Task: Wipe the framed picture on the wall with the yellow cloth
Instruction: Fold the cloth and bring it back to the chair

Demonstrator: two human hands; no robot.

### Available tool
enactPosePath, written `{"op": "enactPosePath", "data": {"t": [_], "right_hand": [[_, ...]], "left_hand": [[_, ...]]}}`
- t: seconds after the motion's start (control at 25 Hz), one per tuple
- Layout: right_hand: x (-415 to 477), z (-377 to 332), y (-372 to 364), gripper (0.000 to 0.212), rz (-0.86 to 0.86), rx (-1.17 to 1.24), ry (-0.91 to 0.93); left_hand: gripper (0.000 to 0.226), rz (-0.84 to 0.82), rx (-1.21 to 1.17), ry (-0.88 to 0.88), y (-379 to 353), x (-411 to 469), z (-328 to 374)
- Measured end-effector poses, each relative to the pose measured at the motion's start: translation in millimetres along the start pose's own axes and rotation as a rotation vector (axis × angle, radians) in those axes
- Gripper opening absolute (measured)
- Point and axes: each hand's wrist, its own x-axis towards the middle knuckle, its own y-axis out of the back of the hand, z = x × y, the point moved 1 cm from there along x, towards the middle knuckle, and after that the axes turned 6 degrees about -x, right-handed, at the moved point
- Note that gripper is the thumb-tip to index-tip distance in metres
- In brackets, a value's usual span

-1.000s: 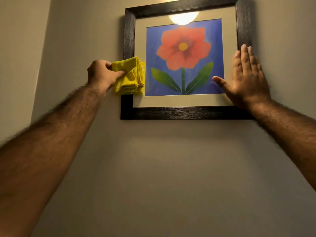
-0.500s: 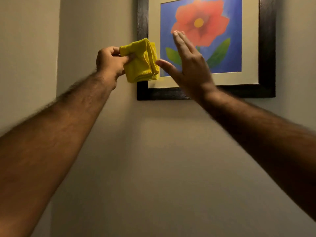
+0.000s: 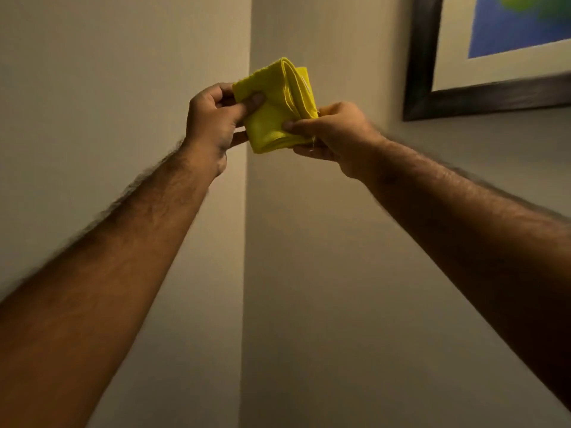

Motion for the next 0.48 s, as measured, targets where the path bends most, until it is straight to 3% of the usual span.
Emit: {"op": "enactPosePath", "data": {"t": [0.2, 0.48], "right_hand": [[-14, 99, -114, 0.034, -0.183, 0.219, -0.207], [-91, 264, -264, 0.046, -0.463, 0.218, -0.541]], "left_hand": [[0.015, 0.141, 0.02, 0.232, 120, -64, -63], [0.012, 0.383, 0.117, 0.565, 272, -221, -166]]}}
